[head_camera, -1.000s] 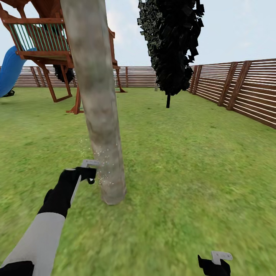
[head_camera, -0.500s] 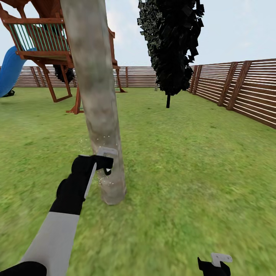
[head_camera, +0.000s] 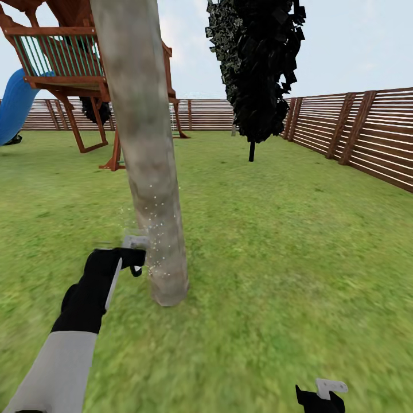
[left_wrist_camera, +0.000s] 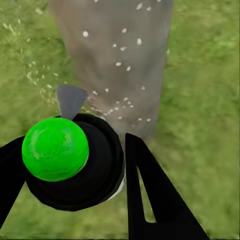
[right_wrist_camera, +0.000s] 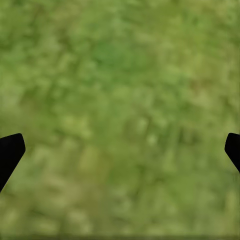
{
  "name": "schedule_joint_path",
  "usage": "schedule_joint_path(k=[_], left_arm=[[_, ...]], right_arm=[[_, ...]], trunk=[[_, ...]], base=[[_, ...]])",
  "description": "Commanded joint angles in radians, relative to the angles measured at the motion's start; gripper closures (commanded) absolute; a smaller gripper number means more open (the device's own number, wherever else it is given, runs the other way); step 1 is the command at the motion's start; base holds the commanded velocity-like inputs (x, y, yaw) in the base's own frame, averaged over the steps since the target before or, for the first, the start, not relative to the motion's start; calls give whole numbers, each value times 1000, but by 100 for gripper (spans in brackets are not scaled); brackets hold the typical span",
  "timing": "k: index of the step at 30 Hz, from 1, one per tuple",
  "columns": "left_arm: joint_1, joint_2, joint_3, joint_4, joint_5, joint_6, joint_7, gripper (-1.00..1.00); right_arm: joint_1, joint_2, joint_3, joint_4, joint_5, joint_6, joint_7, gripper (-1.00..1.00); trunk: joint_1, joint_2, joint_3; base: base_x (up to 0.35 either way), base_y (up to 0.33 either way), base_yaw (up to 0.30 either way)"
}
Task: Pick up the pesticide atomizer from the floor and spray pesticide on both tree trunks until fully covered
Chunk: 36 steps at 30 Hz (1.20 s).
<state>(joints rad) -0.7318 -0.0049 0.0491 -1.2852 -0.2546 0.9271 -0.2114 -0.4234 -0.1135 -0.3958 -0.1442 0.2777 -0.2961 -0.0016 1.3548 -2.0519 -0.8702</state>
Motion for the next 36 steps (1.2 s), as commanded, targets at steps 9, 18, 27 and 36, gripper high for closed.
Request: schedule_joint_path(k=[9, 18, 27, 36], left_arm=[[34, -16, 31, 492, 49, -422, 63, 100], [41, -56, 29, 768, 149, -634, 350, 100], [42, -59, 29, 771, 150, -634, 351, 100], [42, -61, 28, 771, 150, -634, 351, 100]], right_arm=[[0, 0, 0, 0, 0, 0, 0, -100], [0, 0, 0, 5, 1, 0, 3, -100], [0, 0, 0, 4, -1, 0, 5, -100], [0, 0, 0, 4, -2, 0, 5, -100]], trunk=[[0, 0, 0], [0, 0, 0], [0, 0, 0], [0, 0, 0]], base=[[0, 0, 0], [0, -23, 0], [0, -264, 0], [18, -274, 163]])
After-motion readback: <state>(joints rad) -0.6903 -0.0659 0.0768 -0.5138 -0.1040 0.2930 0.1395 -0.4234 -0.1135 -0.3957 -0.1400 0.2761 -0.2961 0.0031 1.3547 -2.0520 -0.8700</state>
